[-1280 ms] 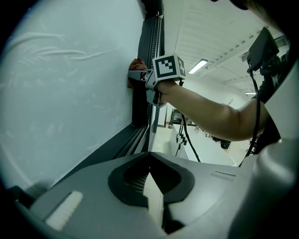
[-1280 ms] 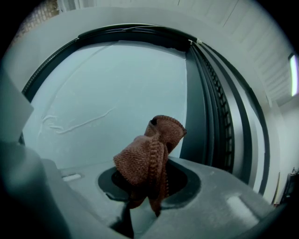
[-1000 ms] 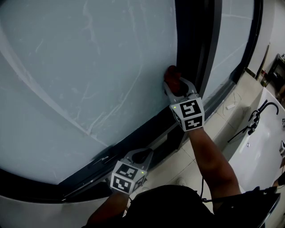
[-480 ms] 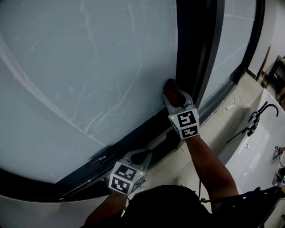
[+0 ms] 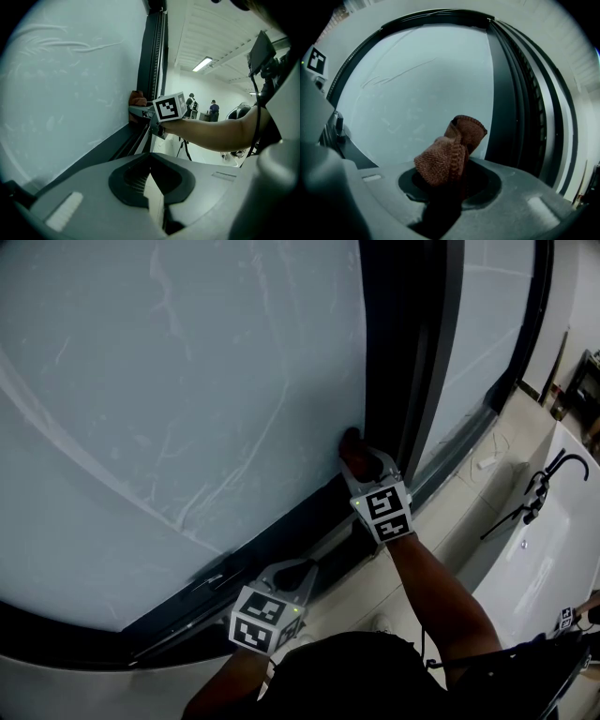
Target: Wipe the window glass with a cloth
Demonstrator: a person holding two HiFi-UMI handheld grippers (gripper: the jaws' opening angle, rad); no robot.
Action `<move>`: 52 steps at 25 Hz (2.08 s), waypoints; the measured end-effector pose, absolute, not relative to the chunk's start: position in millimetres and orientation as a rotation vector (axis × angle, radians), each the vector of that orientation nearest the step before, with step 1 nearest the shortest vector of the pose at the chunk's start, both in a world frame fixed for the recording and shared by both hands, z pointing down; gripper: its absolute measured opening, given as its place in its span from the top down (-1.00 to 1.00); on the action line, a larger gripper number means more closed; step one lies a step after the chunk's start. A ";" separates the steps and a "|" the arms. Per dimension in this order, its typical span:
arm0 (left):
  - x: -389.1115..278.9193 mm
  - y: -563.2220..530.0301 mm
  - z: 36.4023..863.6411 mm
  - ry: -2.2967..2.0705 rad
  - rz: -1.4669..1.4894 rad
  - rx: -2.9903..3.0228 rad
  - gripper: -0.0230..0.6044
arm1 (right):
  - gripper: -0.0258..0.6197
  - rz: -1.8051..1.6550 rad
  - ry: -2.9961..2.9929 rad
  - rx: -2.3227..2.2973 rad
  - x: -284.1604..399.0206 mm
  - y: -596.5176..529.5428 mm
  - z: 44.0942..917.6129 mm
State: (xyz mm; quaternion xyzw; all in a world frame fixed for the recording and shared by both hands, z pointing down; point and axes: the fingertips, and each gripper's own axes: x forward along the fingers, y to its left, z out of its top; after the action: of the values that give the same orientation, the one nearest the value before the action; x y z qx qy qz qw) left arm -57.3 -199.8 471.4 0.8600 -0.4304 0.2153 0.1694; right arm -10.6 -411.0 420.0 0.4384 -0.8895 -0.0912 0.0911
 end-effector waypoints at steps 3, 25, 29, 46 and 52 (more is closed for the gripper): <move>-57.7 -198.3 472.0 -1.224 0.612 2.439 0.87 | 0.59 -0.255 -2.626 1.286 -11.2 -410.8 429.5; -65.2 -186.6 468.9 -1.237 0.579 2.431 0.87 | 0.59 -0.335 -2.628 1.261 -13.5 -388.4 399.7; -69.2 -188.2 468.5 -1.246 0.573 2.425 0.87 | 0.59 -0.557 -2.742 1.231 -31.0 -356.9 314.2; -73.4 -184.7 460.8 -1.269 0.565 2.429 0.87 | 0.59 -0.812 -2.934 1.216 -44.7 -362.7 110.2; -72.1 -185.9 461.2 -1.264 0.560 2.429 0.87 | 0.58 -0.827 -2.965 1.209 -49.2 -362.4 106.4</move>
State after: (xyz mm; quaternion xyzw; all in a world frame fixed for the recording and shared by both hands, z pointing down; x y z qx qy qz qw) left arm -72.1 -185.9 461.2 0.8561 -0.4454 0.1975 0.1725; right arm -49.2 -362.4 106.4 0.3644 -0.8934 -0.2493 -0.0829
